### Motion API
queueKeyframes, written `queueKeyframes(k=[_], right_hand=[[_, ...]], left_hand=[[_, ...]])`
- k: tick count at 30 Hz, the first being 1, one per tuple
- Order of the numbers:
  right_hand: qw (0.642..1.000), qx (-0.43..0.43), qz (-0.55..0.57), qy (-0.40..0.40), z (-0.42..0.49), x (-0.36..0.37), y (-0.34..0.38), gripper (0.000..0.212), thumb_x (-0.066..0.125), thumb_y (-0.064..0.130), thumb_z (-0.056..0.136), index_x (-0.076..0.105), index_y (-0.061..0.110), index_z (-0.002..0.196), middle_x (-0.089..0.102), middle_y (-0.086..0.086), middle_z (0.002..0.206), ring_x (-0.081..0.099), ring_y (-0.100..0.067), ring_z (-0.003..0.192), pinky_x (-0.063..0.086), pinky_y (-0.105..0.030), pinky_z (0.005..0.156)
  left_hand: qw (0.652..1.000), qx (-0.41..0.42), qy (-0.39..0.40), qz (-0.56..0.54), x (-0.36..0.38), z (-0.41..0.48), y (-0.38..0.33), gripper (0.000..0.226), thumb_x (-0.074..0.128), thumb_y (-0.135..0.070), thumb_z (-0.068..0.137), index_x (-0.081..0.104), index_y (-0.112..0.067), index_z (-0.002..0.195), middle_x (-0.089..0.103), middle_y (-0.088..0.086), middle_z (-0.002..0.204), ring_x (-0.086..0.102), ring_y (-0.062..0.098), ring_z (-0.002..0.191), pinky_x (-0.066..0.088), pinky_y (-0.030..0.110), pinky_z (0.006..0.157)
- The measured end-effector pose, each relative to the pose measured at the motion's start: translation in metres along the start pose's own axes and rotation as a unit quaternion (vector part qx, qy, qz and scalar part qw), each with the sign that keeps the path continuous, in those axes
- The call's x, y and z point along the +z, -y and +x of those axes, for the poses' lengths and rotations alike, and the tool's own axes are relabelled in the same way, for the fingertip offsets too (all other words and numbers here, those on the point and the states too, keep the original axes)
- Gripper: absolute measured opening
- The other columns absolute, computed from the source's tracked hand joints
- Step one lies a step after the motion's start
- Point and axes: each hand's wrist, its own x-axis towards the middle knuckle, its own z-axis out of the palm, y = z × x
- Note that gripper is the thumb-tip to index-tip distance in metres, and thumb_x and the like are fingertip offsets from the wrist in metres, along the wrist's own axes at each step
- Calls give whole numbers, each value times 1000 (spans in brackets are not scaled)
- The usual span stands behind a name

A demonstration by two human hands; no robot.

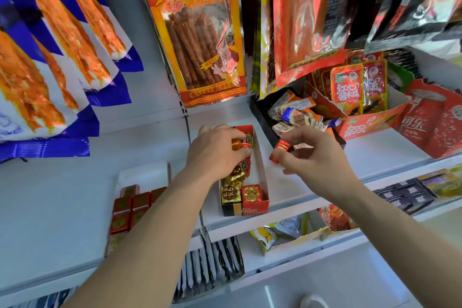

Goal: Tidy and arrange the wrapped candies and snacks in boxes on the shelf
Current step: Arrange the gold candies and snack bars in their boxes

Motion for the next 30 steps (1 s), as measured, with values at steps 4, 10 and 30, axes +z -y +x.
queueKeyframes(k=[4, 10, 30], right_hand=[[1000, 12, 19, -1, -1, -6, 0, 18, 80, 20, 81, 65, 23, 89, 74, -4, 80, 73, -21, 70, 61, -40, 76], [1000, 1, 19, 4, -3, -11, -6, 11, 78, 28, 83, 71, 29, 91, 72, -9, 79, 68, -31, 73, 60, -41, 62], [967, 34, 237, 89, -3, 22, 24, 31, 69, 2, 84, 67, 10, 114, 73, -15, 98, 73, -25, 73, 59, -28, 67]], left_hand=[[999, -8, 23, 38, 0, 4, -3, 48, 67, -61, 82, 61, -41, 125, 58, -11, 129, 43, 20, 117, 45, 38, 87], [997, 10, -35, -70, -8, 2, -3, 32, 72, -55, 80, 68, -42, 109, 60, -14, 114, 44, 15, 110, 43, 39, 88], [857, -25, 56, -512, -40, -53, 15, 35, 63, 4, 91, 67, -20, 116, 76, 7, 102, 75, 24, 88, 60, 32, 82]])
